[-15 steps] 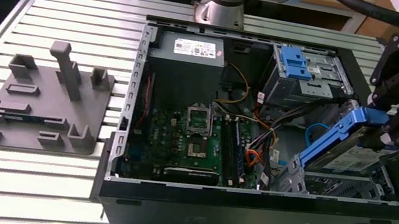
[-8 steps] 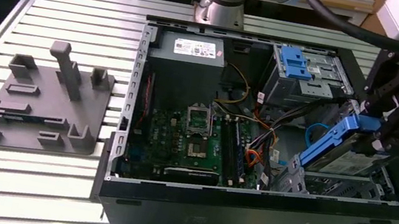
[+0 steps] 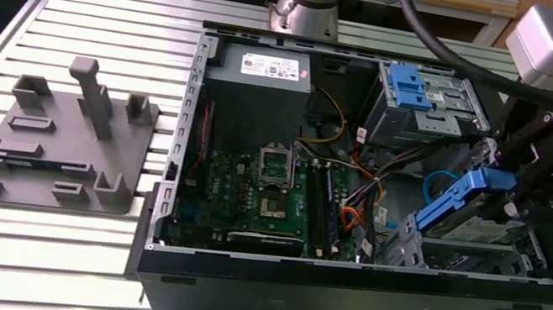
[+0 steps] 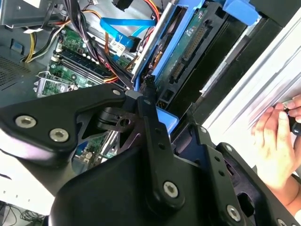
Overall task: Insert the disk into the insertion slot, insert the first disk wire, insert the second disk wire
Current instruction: 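Insert the disk into the insertion slot, then insert the first disk wire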
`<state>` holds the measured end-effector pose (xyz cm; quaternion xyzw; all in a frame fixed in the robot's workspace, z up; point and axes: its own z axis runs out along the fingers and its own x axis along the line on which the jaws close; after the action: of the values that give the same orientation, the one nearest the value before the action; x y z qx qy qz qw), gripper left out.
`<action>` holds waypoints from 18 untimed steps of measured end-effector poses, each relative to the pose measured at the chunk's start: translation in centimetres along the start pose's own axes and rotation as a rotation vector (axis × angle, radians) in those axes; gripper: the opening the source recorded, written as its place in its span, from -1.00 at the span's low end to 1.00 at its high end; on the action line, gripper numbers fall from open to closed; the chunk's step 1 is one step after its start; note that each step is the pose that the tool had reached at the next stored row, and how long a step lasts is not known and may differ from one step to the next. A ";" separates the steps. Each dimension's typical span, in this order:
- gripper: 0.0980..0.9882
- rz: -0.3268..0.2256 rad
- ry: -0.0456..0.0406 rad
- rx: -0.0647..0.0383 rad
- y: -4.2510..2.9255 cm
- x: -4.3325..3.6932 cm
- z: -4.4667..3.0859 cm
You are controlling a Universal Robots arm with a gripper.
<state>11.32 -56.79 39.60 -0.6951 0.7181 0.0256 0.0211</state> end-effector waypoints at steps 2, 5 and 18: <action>-0.41 -0.001 0.0000 0.000 0.00 0.01 0.27; -0.26 -0.001 0.0003 0.000 -0.01 0.02 0.29; 0.15 -0.002 0.0000 0.000 0.00 0.02 0.30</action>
<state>11.32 -56.79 39.30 -0.6959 0.7173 0.0257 0.0211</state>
